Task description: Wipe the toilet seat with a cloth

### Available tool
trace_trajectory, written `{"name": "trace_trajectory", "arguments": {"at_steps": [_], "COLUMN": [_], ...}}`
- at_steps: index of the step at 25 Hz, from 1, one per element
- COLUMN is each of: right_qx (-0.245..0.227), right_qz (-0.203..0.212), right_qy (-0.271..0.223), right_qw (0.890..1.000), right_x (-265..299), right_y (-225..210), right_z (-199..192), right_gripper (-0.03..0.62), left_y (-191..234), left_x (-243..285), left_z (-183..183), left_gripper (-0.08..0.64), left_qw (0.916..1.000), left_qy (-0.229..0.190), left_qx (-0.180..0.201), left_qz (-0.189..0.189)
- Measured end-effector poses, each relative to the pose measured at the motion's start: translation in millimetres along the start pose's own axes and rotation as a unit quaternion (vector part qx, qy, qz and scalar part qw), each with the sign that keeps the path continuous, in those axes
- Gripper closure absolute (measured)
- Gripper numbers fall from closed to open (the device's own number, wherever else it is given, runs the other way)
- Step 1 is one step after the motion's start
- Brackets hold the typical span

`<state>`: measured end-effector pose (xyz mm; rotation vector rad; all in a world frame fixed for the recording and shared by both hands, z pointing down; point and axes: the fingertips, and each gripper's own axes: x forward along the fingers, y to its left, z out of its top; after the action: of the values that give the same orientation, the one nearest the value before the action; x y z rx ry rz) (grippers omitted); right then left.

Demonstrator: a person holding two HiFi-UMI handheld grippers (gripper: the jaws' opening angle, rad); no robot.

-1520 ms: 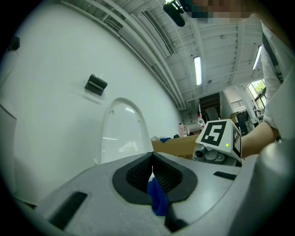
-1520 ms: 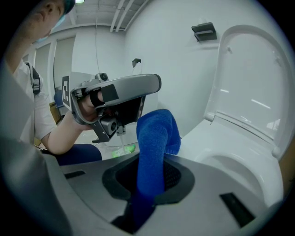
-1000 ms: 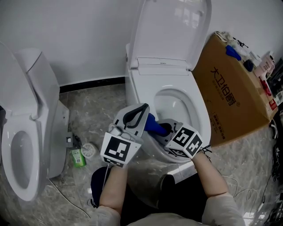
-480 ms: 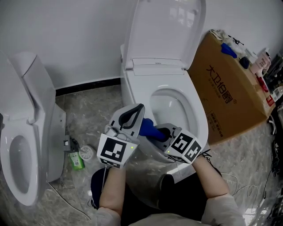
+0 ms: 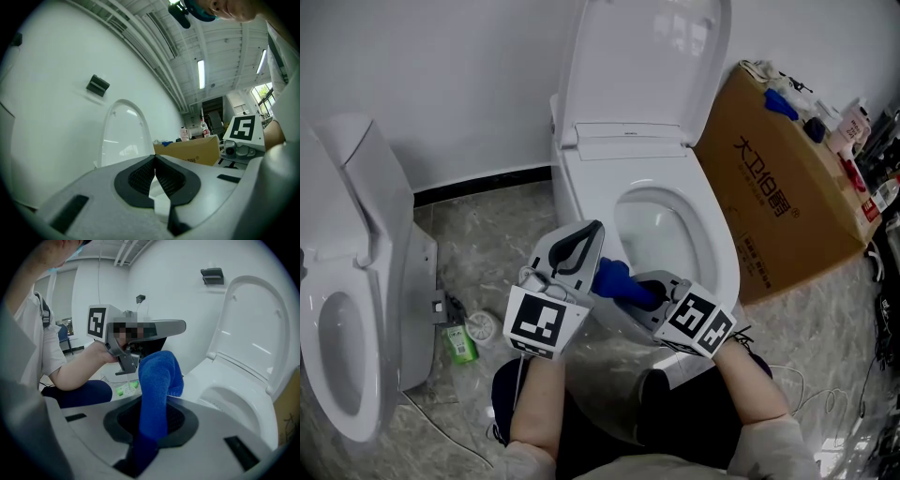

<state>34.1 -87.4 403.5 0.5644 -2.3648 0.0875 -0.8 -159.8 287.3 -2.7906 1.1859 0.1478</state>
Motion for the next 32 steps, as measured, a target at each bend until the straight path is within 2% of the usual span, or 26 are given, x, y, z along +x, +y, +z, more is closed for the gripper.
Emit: {"name": "trace_trajectory", "arguments": {"at_steps": [11, 20, 32], "right_qx": [0.005, 0.037, 0.072], "right_qz": [0.003, 0.011, -0.023], "right_qy": [0.005, 0.008, 0.023], "right_qw": [1.0, 0.999, 0.997], "right_x": [-10.8, -24.0, -49.1], "right_y": [7.2, 8.8, -5.2], "right_z": [-9.5, -19.6, -46.5], "right_gripper": [0.546, 0.546, 0.546], "left_y": [-5.0, -6.5, -15.7], "left_x": [3.6, 6.8, 16.6], "left_z": [0.1, -4.4, -5.1], "left_gripper": [0.554, 0.554, 0.552], "left_qw": [1.0, 0.9999, 0.9998], "left_qy": [-0.001, 0.004, 0.006], "left_qx": [0.0, 0.0, -0.003], "left_qz": [-0.005, -0.009, -0.019]}}
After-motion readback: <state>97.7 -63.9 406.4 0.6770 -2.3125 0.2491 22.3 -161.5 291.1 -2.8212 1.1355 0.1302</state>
